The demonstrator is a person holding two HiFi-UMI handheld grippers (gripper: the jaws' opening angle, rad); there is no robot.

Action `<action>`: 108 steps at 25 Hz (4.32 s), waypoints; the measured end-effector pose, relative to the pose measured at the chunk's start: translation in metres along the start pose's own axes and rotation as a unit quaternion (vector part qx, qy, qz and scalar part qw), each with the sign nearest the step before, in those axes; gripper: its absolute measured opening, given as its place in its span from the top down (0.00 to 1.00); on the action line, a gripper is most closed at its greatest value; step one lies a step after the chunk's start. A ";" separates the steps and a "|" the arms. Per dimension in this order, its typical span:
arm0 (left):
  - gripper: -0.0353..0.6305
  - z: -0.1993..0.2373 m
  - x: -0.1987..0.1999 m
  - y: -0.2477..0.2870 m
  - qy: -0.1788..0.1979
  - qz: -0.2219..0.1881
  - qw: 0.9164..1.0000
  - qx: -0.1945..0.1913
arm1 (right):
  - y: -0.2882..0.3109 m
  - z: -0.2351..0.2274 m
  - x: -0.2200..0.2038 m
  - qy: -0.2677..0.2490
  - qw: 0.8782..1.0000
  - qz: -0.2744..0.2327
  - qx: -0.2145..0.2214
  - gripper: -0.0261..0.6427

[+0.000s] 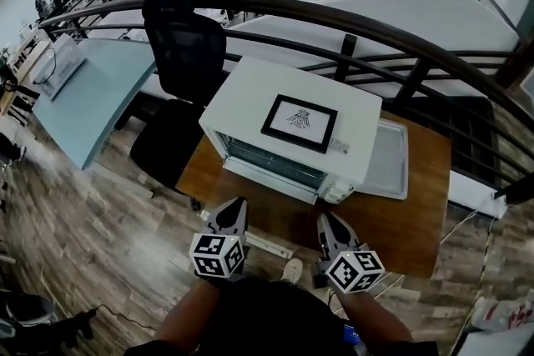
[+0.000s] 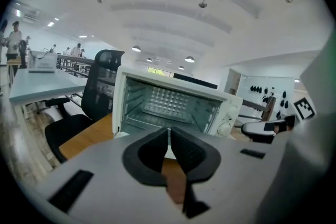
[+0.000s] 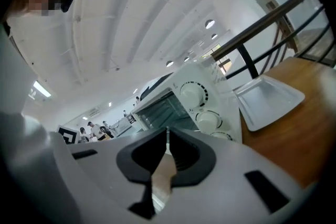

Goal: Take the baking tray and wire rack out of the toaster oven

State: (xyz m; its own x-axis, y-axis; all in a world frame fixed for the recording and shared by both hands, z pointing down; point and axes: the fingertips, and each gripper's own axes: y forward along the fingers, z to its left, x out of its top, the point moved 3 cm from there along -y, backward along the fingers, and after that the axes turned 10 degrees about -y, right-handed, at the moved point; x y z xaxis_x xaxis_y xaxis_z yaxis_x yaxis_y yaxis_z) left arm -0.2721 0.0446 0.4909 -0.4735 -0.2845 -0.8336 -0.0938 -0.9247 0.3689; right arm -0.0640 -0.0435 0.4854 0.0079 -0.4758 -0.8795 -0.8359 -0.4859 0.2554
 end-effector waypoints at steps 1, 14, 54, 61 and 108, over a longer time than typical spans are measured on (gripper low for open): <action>0.91 0.001 -0.001 0.004 -0.004 0.003 1.000 0.003 | 0.004 0.000 -0.002 0.006 1.000 0.006 0.002 0.94; 0.91 0.049 -0.003 0.066 -0.135 0.055 0.988 -0.049 | 0.055 -0.012 -0.038 0.117 0.990 0.053 -0.060 0.94; 0.90 0.096 0.008 0.195 -0.517 0.062 0.834 -0.181 | 0.157 -0.052 -0.055 0.455 0.857 -0.183 -0.160 0.93; 0.90 0.097 0.001 0.176 -0.522 0.070 0.827 -0.197 | 0.142 -0.040 -0.068 0.467 0.854 -0.180 -0.144 0.93; 0.91 0.114 -0.034 0.100 -0.555 0.121 0.790 -0.230 | 0.113 -0.015 -0.090 0.472 0.854 -0.198 -0.089 0.95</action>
State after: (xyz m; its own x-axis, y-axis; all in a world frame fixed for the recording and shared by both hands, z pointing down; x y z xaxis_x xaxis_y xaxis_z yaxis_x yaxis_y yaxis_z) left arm -0.3650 -0.0092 0.6022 -0.9290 -0.3072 0.2063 0.3256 -0.9436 0.0610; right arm -0.1510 -0.0665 0.5988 0.7803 -0.5866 -0.2168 -0.5687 -0.8098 0.1442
